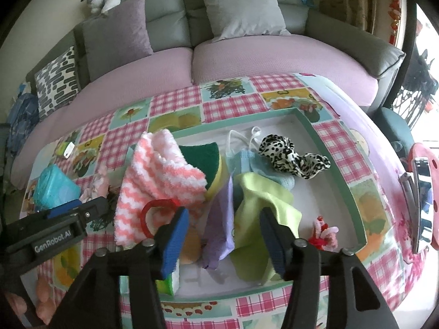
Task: Organize soft objects
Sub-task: 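Open the right tool to drop the purple pack while the left tool releases the red ring, then move both open tools back toward the pink floral scrunchie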
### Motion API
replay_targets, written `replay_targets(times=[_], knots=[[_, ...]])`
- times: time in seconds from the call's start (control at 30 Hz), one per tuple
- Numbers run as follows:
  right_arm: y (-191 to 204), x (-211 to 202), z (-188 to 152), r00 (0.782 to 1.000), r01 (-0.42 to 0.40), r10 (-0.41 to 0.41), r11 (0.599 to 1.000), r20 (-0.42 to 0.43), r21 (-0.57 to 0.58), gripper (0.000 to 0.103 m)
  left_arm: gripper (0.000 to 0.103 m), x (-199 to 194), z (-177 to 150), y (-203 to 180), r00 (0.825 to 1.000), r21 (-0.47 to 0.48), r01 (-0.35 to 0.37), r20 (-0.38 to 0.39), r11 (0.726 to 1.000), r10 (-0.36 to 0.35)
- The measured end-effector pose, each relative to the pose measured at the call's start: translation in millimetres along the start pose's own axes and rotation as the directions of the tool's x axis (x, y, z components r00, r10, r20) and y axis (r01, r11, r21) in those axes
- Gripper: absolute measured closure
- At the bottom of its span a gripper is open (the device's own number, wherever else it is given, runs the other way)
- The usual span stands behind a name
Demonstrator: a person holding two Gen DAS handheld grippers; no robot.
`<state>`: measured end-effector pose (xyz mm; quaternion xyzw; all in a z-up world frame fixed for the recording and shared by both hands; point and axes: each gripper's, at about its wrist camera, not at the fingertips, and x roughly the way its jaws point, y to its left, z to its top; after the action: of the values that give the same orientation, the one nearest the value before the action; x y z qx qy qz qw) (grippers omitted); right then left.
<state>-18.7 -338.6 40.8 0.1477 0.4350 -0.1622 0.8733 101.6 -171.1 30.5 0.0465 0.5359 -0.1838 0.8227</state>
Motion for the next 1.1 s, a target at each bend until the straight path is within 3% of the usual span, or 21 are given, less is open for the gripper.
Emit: replay_targets(times=[0.03,0.1,0.13,0.2,0.37,0.9,1.1], knots=[[1.0,1.1,0.0,1.0,-0.004,0.004,1.0,-0.003,-0.004,0.031,0.04,1.3,-1.5,4.4,1.0,-0.004,-0.016,-0.007,1.0,0.016],[3.1,3.6,-0.7,1.0,-0.015,0.015,1.0,-0.01,-0.009,0.018,0.02,3.4,-2.7,12.5,0.999,-0.014,-0.054,-0.005,0.998,0.054],[3.9,5.1,-1.2,1.0,-0.021,0.021,1.0,-0.017,-0.009,0.009,0.02,3.8,-2.7,16.1,0.998,-0.021,-0.07,-0.002,0.997,0.07],[5.8,7.6,-2.1,1.0,-0.02,0.02,1.0,-0.022,-0.012,0.003,0.019,3.8,-3.5,25.8,0.996,-0.044,-0.088,0.0,0.995,0.088],[10.0,10.2,-2.7,1.0,-0.021,0.02,1.0,-0.018,-0.016,0.001,0.013,4.2,-8.9,49.3,0.995,-0.098,-0.101,-0.006,0.99,0.101],[38.9,13.1,-4.2,0.995,-0.101,0.101,0.993,-0.002,-0.059,0.0,0.013,-22.0,-25.1,101.8,0.995,-0.194,-0.082,0.032,0.978,0.09],[59.8,12.0,-6.2,0.99,-0.141,0.141,0.983,-0.007,-0.115,0.0,0.013,-38.3,-31.4,128.0,0.986,-0.225,-0.142,0.05,0.964,0.157]])
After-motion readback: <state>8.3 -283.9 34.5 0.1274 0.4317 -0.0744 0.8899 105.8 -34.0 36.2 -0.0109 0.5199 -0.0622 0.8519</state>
